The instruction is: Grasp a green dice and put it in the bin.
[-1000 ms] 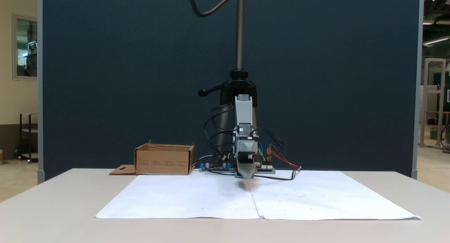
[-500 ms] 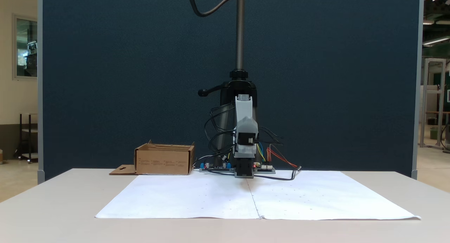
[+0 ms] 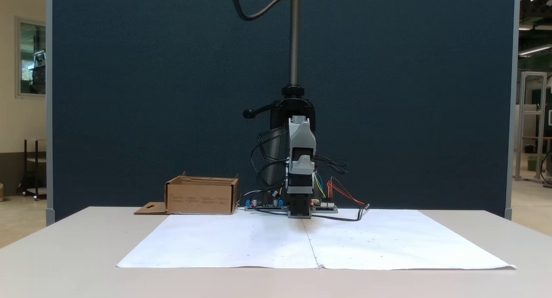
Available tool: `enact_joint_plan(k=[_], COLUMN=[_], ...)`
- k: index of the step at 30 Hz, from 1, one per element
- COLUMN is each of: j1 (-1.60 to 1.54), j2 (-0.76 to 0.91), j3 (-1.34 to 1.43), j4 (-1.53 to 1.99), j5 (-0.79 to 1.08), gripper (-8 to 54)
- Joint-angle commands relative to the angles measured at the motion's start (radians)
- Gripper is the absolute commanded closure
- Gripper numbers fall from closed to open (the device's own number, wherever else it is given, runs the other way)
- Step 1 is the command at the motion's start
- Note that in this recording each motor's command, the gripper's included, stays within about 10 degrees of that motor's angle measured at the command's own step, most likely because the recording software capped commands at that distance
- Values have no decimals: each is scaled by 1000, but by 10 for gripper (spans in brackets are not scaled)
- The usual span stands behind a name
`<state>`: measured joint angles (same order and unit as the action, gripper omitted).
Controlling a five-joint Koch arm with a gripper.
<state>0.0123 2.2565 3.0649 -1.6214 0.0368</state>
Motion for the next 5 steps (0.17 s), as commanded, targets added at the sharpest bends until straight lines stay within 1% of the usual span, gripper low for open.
enact_joint_plan(k=[1,5], j1=[9,8], j2=[115,115], j3=[66,66], j4=[-98,-97], j5=[74,74], gripper=[11,11])
